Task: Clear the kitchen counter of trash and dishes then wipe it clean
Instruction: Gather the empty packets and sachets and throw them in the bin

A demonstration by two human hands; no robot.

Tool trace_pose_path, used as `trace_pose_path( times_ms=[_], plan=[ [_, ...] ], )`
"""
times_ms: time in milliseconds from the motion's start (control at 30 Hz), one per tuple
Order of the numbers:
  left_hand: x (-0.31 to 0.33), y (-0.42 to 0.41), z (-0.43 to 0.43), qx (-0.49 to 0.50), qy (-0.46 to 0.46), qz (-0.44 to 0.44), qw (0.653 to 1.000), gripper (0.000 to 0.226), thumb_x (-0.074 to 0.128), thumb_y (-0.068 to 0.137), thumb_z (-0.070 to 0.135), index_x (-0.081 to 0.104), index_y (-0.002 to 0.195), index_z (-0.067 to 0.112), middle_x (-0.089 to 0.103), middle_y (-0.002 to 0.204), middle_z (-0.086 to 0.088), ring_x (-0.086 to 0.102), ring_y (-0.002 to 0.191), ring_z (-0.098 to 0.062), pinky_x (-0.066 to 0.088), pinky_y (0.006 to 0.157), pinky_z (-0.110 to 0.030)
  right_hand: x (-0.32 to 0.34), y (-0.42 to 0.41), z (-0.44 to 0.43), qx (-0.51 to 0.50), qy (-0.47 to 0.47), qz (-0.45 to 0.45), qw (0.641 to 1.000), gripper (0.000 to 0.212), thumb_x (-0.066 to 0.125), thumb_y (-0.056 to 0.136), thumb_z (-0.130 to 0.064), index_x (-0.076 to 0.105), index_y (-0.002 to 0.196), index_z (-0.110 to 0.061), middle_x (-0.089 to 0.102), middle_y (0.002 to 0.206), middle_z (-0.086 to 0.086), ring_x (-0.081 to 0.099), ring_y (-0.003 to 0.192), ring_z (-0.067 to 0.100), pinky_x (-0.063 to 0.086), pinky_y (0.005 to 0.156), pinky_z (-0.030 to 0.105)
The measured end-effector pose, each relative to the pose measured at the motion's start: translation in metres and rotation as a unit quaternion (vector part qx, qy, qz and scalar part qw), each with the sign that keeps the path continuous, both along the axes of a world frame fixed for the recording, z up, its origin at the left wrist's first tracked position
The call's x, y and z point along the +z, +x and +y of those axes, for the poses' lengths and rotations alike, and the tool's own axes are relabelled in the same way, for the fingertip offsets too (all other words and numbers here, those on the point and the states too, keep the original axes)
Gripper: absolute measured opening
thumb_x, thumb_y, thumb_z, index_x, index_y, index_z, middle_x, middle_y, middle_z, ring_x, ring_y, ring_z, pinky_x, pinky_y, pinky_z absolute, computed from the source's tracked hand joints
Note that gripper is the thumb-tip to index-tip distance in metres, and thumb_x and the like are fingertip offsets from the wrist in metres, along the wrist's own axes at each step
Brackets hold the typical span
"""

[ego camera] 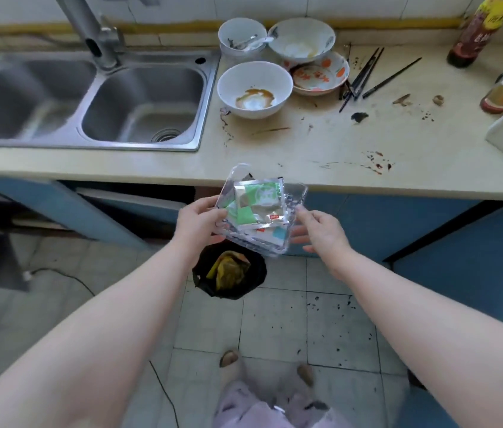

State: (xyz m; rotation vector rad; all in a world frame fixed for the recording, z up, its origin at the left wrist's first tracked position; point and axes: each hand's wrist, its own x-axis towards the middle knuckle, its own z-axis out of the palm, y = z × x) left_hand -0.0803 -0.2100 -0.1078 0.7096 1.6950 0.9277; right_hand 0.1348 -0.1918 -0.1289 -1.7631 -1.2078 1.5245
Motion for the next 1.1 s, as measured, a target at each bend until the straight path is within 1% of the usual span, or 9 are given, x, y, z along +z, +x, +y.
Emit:
trace_pose_path(
  times_ms=[167,400,467,600,700,833,933,1033,1100],
  plan=[
    [-0.039,-0.048,-0.034,0.032,-0.072,0.017,0.997,0.028,0.056,0.085,0.0,0.069,0.099,0.02,0.068,0.08,-0.004,0.065,0.075,-0.022,0.058,0.08,-0.044,-0.038,-0.04,-0.021,-0.001,-0.054,-0.027,0.998,0.042,0.042,0.097,-0.047,0.067,0.095,-0.014,0.071,0.085,0.003,0.067,0.075,0.015,0.047,0.063,0.027],
    [-0.144,-0.095,-0.06,0.038,-0.202,0.043,0.978,0.03,0.064,0.081,0.011,0.067,0.111,0.015,0.067,0.104,-0.013,0.061,0.077,-0.025,0.056,0.052,-0.029,-0.13,-0.09,-0.036,-0.031,-0.1,-0.073,0.992,0.021,0.046,0.095,-0.028,0.064,0.089,-0.021,0.068,0.081,-0.003,0.065,0.069,0.011,0.046,0.066,0.025],
    [-0.174,-0.098,-0.058,0.054,-0.21,0.04,0.975,0.028,0.064,0.084,0.011,0.064,0.112,0.013,0.064,0.102,-0.012,0.059,0.081,-0.025,0.057,0.056,-0.031,-0.156,-0.1,-0.032,-0.035,-0.109,-0.076,0.991,0.019,0.048,0.095,-0.028,0.064,0.094,-0.018,0.067,0.081,-0.003,0.065,0.069,0.01,0.045,0.067,0.025],
    [-0.233,-0.091,-0.042,0.082,-0.228,0.009,0.97,0.02,0.06,0.089,0.007,0.058,0.108,0.014,0.057,0.088,-0.006,0.056,0.083,-0.023,0.057,0.068,-0.034,-0.209,-0.111,-0.018,-0.028,-0.121,-0.071,0.99,0.017,0.046,0.096,-0.018,0.06,0.088,-0.017,0.06,0.072,-0.004,0.058,0.061,0.008,0.039,0.049,0.017],
    [-0.287,-0.083,-0.03,0.104,-0.243,0.004,0.965,0.013,0.057,0.089,0.007,0.059,0.101,0.012,0.059,0.097,-0.011,0.057,0.087,-0.027,0.057,0.066,-0.033,-0.248,-0.115,-0.002,-0.033,-0.134,-0.063,0.988,0.024,0.046,0.097,-0.018,0.054,0.075,-0.022,0.057,0.07,-0.005,0.055,0.058,0.006,0.037,0.038,0.009],
    [-0.366,-0.071,-0.019,0.133,-0.271,0.015,0.953,0.014,0.059,0.087,0.01,0.062,0.101,0.01,0.062,0.105,-0.013,0.059,0.085,-0.026,0.056,0.06,-0.031,-0.301,-0.115,0.017,-0.047,-0.143,-0.057,0.987,0.023,0.053,0.095,-0.022,0.055,0.072,-0.024,0.061,0.071,-0.004,0.057,0.058,0.007,0.039,0.037,0.008],
    [-0.415,-0.065,-0.008,0.176,-0.289,0.004,0.941,0.021,0.065,0.086,0.016,0.059,0.103,0.007,0.062,0.098,-0.013,0.06,0.076,-0.027,0.059,0.075,-0.04,-0.335,-0.11,0.029,-0.037,-0.146,-0.04,0.988,0.02,0.052,0.095,-0.024,0.059,0.077,-0.023,0.063,0.078,-0.002,0.06,0.062,0.008,0.042,0.049,0.016],
    [-0.44,-0.057,-0.003,0.163,-0.264,-0.003,0.951,0.039,0.07,0.084,0.025,0.055,0.118,0.011,0.059,0.11,-0.01,0.061,0.107,-0.033,0.051,0.098,-0.045,-0.353,-0.106,0.034,-0.036,-0.155,-0.052,0.986,0.014,0.051,0.096,-0.024,0.061,0.089,-0.017,0.064,0.082,0.001,0.059,0.063,0.009,0.043,0.054,0.019],
    [-0.447,-0.049,-0.004,0.121,-0.247,-0.028,0.961,0.063,0.07,0.085,0.022,0.043,0.141,0.016,0.054,0.129,-0.004,0.054,0.119,-0.03,0.048,0.102,-0.045,-0.361,-0.104,0.032,-0.04,-0.166,-0.062,0.983,0.016,0.053,0.095,-0.023,0.059,0.081,-0.018,0.065,0.085,0.004,0.06,0.063,0.01,0.042,0.053,0.019]
  ],
)
